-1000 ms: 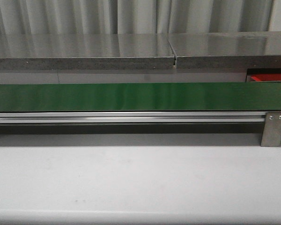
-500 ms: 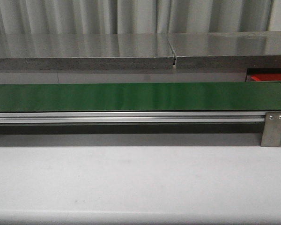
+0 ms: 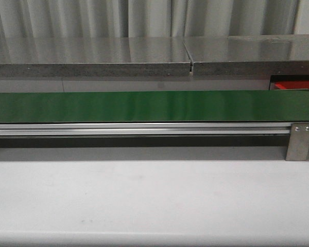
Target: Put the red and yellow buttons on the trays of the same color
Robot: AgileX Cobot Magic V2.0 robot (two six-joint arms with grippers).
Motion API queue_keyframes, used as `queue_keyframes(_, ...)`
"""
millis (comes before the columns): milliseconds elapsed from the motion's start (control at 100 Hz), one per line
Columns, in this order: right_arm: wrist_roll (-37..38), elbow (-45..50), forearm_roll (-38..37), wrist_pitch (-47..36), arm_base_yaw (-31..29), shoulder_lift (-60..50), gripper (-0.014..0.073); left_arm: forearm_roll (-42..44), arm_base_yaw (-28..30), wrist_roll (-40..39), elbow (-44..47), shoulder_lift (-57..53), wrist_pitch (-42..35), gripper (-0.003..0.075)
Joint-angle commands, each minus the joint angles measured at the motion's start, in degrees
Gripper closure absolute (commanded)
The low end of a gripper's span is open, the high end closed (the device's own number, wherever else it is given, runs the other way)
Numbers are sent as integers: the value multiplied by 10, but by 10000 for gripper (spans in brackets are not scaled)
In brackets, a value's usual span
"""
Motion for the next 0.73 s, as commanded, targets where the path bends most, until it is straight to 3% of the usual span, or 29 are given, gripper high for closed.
queue_keyframes(0, -1, -13, -7, -45, 2, -11, 659, -5, -7, -7, 16, -19, -38, 741)
queue_keyframes(720, -1, -13, -7, -45, 2, -11, 659, -8, -7, -7, 16, -19, -55, 741)
